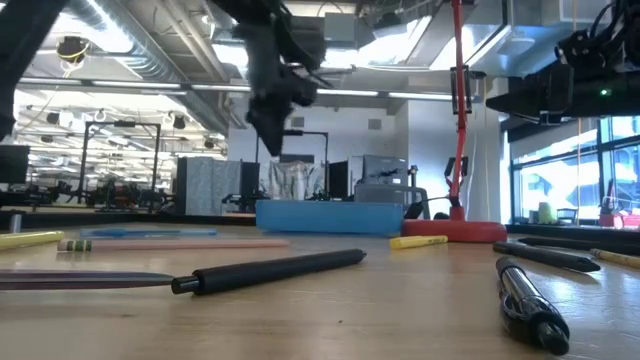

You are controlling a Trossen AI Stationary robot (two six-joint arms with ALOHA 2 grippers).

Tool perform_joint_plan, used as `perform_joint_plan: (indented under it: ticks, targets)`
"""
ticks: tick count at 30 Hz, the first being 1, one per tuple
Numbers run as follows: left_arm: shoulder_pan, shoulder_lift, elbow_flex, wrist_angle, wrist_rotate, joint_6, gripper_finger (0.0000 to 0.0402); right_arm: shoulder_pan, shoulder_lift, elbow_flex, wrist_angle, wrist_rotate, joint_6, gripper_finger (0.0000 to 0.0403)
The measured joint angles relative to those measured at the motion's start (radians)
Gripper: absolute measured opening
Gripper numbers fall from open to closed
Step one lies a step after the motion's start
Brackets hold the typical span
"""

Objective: Pick & place school supplies into a supply box
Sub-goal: Put the blue pen into the blue supply box

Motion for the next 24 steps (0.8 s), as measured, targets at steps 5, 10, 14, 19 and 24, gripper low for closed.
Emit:
perform_joint_plan:
  ticks: [5,10,14,19,24]
  targets:
    - [-0.044,-0.125,-0.149,0.012,-0.03,-0.096,0.0064,0.0,0.0,0.0,-0.044,0.0,0.0,0.0059]
    - [-0.094,-0.209,-0.322,0.007,-0.033,-0.268,0.0066,0.0,0.0,0.0,-0.043,0.0,0.0,0.0059]
    - [-0.133,-0.248,-0.453,0.006,-0.032,-0.46,0.0086,0.0,0.0,0.0,-0.042,0.0,0.001,0.0059]
    - [-0.208,-0.266,-0.577,0.013,-0.03,-0.619,0.0128,0.0,0.0,0.0,-0.041,0.0,0.003,0.0059]
    - [-0.303,-0.267,-0.65,0.028,-0.09,-0.756,0.0164,0.0,0.0,0.0,-0.041,0.0,0.004,0.0059]
